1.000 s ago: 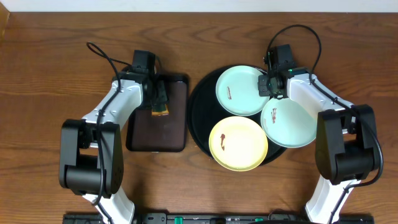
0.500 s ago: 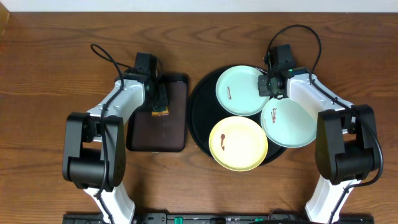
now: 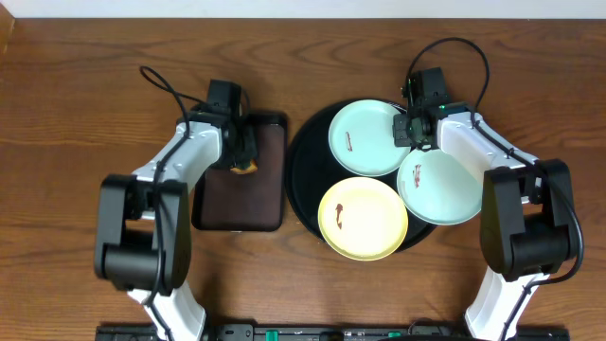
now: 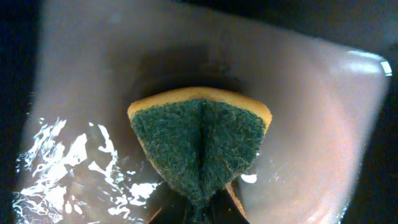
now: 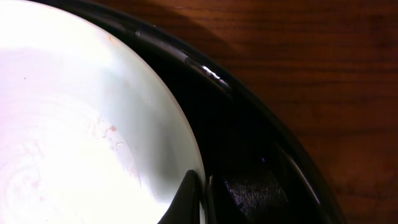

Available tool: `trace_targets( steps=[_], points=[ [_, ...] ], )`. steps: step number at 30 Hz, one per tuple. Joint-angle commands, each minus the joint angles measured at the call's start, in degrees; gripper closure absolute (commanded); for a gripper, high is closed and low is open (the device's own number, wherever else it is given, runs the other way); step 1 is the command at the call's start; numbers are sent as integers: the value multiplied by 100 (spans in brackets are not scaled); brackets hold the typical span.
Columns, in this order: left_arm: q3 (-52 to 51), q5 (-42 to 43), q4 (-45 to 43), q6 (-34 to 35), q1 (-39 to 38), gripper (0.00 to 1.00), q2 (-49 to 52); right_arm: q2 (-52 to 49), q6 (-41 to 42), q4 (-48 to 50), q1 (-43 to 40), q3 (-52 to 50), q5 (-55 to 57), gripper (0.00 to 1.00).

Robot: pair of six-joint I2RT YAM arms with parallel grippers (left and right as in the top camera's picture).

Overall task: Clean dirty plates on tray and stack at the side
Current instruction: 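Lift the sponge with the left gripper off the small tray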

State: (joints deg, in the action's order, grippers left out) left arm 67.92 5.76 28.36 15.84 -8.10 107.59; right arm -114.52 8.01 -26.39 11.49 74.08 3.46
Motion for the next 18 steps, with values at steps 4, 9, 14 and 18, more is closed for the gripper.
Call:
trace_targets(
  steps=[4, 9, 14, 18],
  points=[
    [-4, -866, 391, -15, -293, 93, -1545, -44, -35, -118, -24, 72, 101, 99],
    [-4, -1759, 501, -118, -846, 93, -2439, -44, -37, -192, -24, 70, 103, 96],
    [-4, -3112, 496, -116, -1497, 93, -3062, -44, -37, -166, -26, 72, 127, 99],
    [-4, -4081, 452, -118, -1766, 93, -3244, -44, -37, -160, -26, 72, 269, 99]
  ],
)
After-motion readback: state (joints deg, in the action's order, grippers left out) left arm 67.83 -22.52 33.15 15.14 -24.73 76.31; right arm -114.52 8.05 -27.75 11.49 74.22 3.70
